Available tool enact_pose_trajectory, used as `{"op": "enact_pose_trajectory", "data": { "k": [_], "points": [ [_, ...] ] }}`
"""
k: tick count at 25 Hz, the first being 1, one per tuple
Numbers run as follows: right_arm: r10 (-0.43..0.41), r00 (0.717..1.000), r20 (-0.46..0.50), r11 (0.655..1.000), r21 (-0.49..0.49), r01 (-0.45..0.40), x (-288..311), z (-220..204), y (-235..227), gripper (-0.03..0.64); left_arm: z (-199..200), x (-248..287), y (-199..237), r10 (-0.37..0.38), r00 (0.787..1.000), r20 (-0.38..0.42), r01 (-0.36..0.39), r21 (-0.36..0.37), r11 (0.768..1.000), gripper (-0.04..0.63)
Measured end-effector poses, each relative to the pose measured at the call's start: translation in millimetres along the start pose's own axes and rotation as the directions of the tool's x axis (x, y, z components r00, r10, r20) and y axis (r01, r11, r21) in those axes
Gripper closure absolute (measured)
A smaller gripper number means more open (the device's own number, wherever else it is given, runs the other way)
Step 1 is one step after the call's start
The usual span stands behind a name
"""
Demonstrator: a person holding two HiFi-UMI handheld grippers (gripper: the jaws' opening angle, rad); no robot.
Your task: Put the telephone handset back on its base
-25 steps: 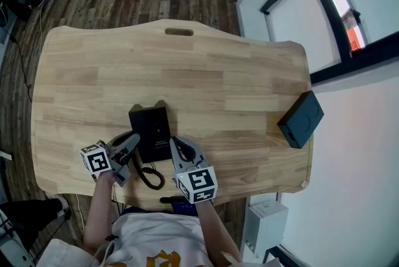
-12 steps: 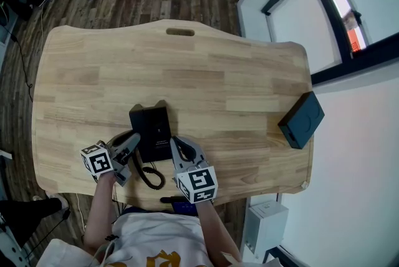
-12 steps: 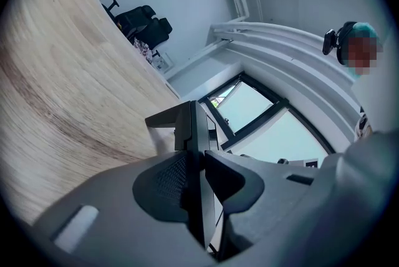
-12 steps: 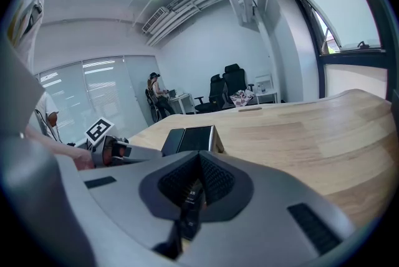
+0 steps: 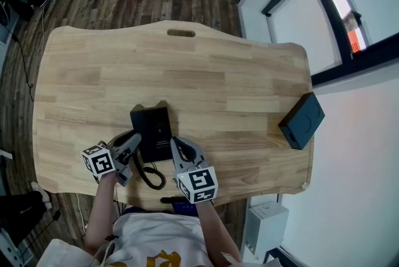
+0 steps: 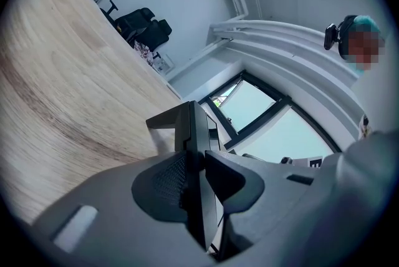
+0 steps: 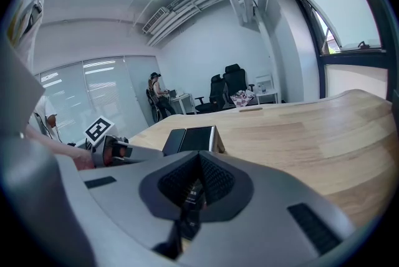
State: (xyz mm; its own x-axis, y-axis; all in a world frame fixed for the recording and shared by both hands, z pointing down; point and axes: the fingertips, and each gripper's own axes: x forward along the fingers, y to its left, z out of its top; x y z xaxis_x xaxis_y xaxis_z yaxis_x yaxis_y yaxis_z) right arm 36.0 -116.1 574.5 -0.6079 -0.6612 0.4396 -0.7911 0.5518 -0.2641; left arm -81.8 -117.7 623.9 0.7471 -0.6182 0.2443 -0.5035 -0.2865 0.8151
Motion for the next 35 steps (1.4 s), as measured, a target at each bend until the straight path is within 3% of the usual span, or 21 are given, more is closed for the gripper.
{"op": "enact_pose_trajectory", "data": {
  "k": [21, 35],
  "points": [
    [0.0, 1.0, 0.008, 1.0, -0.013, 0.001, -4, 6, 4, 0.611, 0, 0, 0, 0.069, 0.998, 0.004, -0.069, 0.018, 0.997, 0.511],
    [-0.022, 0.999, 0.039, 0.999, -0.036, 0.023, -19, 19, 9, 0.611, 6, -10, 9, 0.242, 0.97, 0.028, -0.243, 0.099, 0.965, 0.423]
  ]
}}
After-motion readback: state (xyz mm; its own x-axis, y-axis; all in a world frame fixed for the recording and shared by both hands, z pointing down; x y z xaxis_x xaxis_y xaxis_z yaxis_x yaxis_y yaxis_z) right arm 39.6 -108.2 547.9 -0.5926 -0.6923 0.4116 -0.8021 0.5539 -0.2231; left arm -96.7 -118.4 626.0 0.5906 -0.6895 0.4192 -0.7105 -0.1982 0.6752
